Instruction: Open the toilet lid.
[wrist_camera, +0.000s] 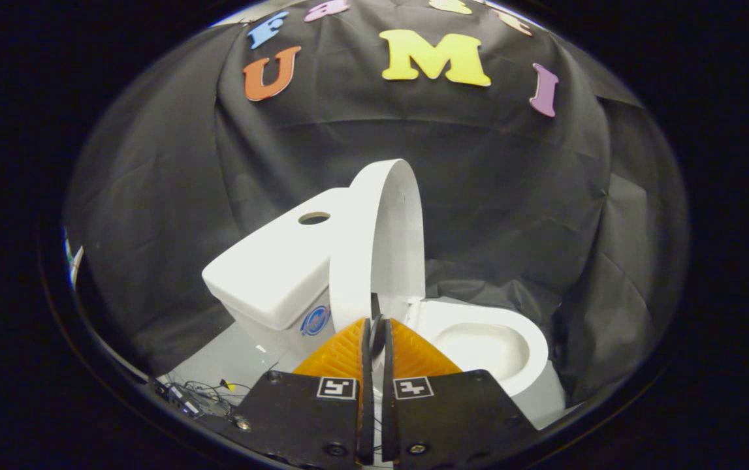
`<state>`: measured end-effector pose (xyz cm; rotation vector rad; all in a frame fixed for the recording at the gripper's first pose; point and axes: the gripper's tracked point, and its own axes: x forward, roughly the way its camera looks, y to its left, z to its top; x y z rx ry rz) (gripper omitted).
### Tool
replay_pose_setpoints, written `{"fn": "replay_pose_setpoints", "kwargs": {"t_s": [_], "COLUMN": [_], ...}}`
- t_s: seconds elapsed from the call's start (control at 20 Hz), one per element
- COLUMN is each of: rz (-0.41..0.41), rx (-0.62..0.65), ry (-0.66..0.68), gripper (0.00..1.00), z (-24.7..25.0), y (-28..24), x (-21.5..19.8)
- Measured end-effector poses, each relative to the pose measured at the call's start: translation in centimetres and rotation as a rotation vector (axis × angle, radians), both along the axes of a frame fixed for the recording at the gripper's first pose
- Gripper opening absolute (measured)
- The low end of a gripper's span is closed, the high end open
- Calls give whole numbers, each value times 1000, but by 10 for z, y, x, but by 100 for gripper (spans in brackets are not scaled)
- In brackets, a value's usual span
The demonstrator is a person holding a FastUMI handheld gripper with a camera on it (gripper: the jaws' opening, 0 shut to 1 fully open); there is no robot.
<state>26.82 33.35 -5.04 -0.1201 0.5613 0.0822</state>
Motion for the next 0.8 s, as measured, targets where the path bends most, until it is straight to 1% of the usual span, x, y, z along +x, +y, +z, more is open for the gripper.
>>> {"fn": "replay_pose_setpoints", "kwargs": {"t_s": [0.15,0.35,0.45,0.6,0.7,0.75,0.8], "rz": [12,57,59,34,50,70,90], "rx": [-24,-25,-41,-80,-116,-127,-130], "ry": [-3,3,0,3,8,21,33], "gripper": [8,8,8,8,14,19,22], "z": [0,-3,-1,-2,-4,-8,-12], "y": [6,15,17,15,16,18,20], "x": [1,2,4,2,0,-3,-7]}}
